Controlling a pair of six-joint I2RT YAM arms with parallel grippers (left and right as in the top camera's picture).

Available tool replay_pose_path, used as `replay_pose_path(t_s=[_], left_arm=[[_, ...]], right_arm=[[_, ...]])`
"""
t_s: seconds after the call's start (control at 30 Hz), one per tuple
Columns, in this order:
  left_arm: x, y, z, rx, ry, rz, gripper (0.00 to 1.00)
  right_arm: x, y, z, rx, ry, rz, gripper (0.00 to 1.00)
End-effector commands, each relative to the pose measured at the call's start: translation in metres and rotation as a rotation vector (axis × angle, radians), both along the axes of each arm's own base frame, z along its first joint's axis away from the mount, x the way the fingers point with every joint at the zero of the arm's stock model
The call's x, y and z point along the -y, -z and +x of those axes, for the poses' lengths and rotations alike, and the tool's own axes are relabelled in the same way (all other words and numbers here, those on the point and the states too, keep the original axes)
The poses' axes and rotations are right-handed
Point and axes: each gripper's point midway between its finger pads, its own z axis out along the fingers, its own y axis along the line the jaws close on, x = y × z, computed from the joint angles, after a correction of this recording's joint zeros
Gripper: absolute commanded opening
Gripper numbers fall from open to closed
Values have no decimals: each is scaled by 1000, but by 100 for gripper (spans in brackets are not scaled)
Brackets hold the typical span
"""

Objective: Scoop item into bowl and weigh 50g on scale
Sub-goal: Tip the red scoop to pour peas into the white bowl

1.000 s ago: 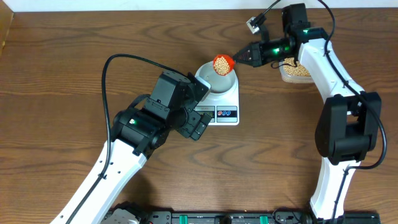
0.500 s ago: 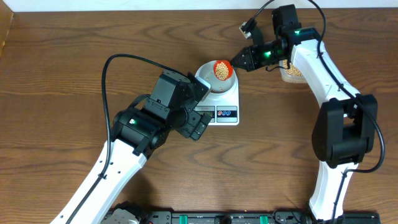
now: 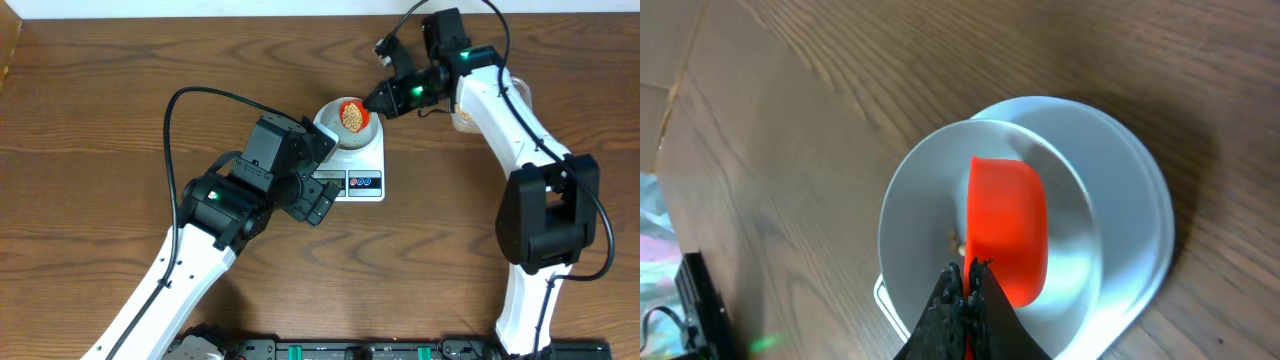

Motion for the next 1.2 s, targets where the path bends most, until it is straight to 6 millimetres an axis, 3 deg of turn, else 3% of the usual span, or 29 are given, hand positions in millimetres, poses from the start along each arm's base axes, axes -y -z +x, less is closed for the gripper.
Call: replay_pose_path(t_s=[0.0,0.3,0.77,1.17], left_arm=[[2,-1,1,2,19,-2,92],[2,-1,1,2,19,-2,92],[2,-1,1,2,19,-2,92],[2,-1,1,2,19,-2,92]], right_arm=[[-3,-11,-3,46,-11,-28,1],[-5,-12,-4,76,-4,-89,1],[-6,-33,-7,167,-5,-152,1],[-10,-26,-12,207,-14,-266,1]])
